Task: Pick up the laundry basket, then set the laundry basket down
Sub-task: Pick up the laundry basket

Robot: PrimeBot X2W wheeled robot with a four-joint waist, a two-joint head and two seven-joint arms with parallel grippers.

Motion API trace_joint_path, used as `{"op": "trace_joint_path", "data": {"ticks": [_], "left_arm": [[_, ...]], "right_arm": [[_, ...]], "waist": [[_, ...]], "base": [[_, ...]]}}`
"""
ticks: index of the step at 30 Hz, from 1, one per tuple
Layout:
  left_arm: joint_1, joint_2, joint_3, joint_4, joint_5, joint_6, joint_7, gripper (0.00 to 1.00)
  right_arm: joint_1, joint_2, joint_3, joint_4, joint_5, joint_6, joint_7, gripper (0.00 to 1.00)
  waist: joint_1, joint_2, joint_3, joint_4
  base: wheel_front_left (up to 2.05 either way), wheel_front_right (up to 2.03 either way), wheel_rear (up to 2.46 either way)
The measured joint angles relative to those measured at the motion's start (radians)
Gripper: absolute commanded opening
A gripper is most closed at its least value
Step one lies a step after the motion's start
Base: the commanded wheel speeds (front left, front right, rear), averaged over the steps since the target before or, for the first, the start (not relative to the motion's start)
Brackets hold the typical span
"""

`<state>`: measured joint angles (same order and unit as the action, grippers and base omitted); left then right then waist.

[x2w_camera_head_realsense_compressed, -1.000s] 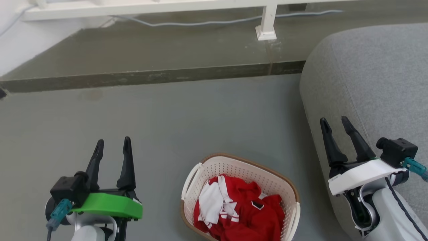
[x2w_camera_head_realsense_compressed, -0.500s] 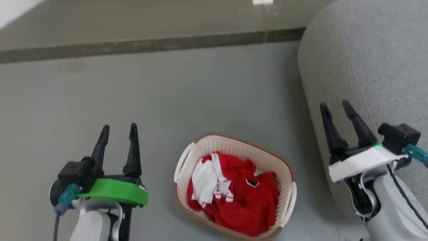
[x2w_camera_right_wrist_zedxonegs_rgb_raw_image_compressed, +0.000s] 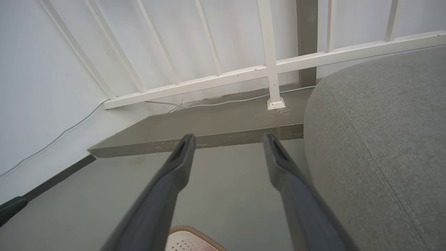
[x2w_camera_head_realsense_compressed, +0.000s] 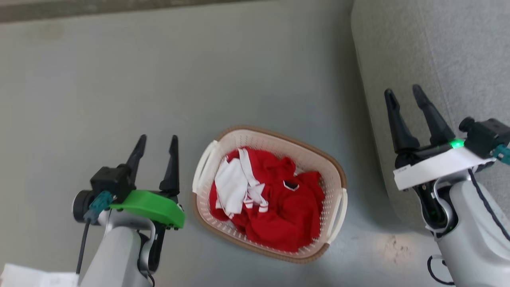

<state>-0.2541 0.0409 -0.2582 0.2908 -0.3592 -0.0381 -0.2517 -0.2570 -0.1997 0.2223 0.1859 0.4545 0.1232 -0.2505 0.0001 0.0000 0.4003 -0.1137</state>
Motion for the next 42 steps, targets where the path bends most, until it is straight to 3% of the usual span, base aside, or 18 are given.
{"op": "trace_joint_path", "data": {"ticks": [25, 42], "left_arm": [[-0.307, 0.0, -0.059, 0.41, 0.012, -0.064, 0.04, 1.0], [-0.474, 0.018, -0.098, 0.622, 0.021, -0.077, 0.108, 1.0]], "right_arm": [[-0.127, -0.015, 0.025, -0.04, 0.052, 0.0, -0.002, 1.0], [-0.193, 0.0, 0.035, -0.046, 0.089, 0.0, -0.002, 1.0]], "waist": [[0.0001, 0.0, 0.273, -0.072], [0.0, 0.0, 0.43, -0.128]], "base": [[0.0, 0.0, 0.0], [0.0, 0.0, 0.0]]}}
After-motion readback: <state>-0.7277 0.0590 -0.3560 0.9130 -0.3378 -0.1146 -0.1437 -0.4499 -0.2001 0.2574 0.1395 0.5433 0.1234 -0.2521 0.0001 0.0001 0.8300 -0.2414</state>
